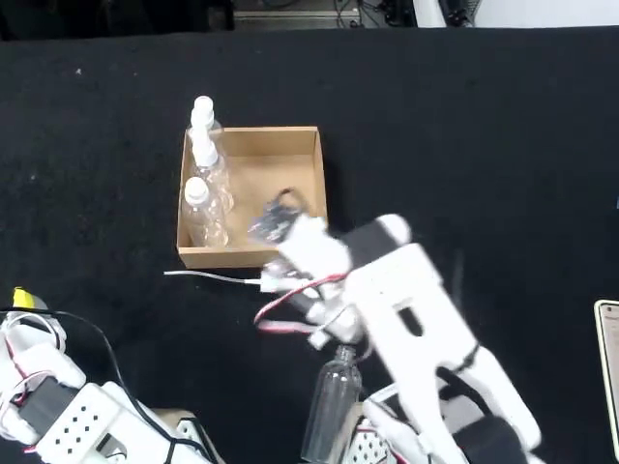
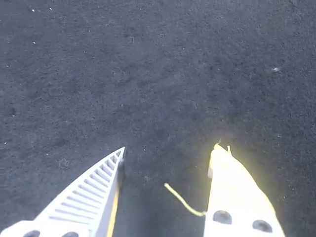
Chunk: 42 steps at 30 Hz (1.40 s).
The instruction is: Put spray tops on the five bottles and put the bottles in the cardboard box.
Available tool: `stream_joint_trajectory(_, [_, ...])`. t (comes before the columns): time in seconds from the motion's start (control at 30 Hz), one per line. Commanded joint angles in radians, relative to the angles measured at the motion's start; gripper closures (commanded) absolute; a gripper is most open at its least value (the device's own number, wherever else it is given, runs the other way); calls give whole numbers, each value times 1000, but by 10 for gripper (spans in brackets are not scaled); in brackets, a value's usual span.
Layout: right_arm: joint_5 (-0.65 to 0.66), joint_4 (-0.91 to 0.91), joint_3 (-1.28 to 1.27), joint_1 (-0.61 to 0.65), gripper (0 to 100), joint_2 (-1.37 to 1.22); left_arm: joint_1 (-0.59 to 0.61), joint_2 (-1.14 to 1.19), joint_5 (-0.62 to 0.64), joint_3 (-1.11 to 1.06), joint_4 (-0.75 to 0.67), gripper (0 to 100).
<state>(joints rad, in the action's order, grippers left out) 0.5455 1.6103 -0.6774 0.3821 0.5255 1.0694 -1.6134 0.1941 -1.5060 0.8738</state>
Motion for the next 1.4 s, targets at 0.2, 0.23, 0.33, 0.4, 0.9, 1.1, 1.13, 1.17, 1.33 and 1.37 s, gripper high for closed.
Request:
stream_joint_trajectory(0.2, [233,-138,64,-779,858,22,7,2,9,19,-21,754])
stream_joint_trajectory(0.23, [252,-181,61,-841,858,1,7,2,9,19,-23,754])
stream_joint_trajectory(0.33, [284,-301,61,-990,858,-108,7,-2,9,19,-23,753])
stream_joint_trajectory(0.4, [296,-376,70,-1066,858,-205,7,-3,8,19,-23,753])
stream_joint_trajectory(0.9, [368,-347,378,-1140,602,-561,12,-6,5,19,-25,752])
stream_joint_trajectory(1.1, [361,-213,613,-1083,632,-677,13,-6,3,19,-26,752])
stream_joint_trajectory(1.13, [344,-204,645,-1076,631,-710,15,-6,3,19,-26,752])
stream_joint_trajectory(1.17, [322,-193,677,-1065,631,-750,15,-6,3,19,-26,752])
stream_joint_trajectory(1.33, [232,-123,840,-1005,631,-923,13,-8,3,19,-26,751])
stream_joint_trajectory(1.37, [229,-103,865,-997,632,-949,13,-8,3,19,-26,751])
